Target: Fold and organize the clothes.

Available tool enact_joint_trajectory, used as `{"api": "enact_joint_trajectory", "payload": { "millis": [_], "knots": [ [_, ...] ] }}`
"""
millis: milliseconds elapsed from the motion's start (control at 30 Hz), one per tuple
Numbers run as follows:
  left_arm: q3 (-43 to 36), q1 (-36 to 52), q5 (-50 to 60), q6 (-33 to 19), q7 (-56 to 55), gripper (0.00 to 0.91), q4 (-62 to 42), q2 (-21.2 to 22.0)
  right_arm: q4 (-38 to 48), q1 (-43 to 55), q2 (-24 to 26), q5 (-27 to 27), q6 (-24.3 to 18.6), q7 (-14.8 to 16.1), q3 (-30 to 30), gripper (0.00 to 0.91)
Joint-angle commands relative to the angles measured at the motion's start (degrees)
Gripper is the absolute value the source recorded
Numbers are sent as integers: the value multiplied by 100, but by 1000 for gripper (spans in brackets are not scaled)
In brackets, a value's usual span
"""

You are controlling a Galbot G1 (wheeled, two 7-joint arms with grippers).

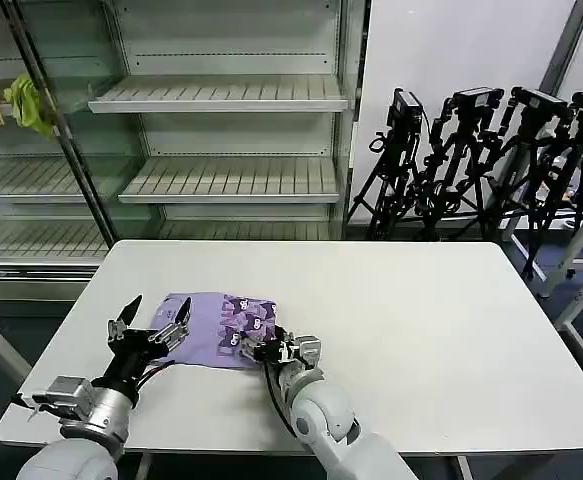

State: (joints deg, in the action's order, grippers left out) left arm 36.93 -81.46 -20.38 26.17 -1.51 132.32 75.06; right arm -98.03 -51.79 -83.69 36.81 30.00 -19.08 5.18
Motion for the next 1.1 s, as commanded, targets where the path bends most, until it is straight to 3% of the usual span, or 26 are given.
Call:
{"api": "enact_joint_trajectory", "payload": {
  "millis": [33,600,933,1100],
  "knots": [
    [5,-22,3,-2,-2,907,21,7,126,9,-52,24,22,24,6,0],
    [62,-58,-7,4,-11,907,102,-17,-307,-142,519,-59,59,63,-64,0],
    [3,-45,10,9,-13,907,124,-14,-1289,-597,1734,266,159,-6,-301,0],
    [-112,-10,60,11,-13,907,133,19,-1923,-926,2712,482,175,-38,-668,0]
  ]
}}
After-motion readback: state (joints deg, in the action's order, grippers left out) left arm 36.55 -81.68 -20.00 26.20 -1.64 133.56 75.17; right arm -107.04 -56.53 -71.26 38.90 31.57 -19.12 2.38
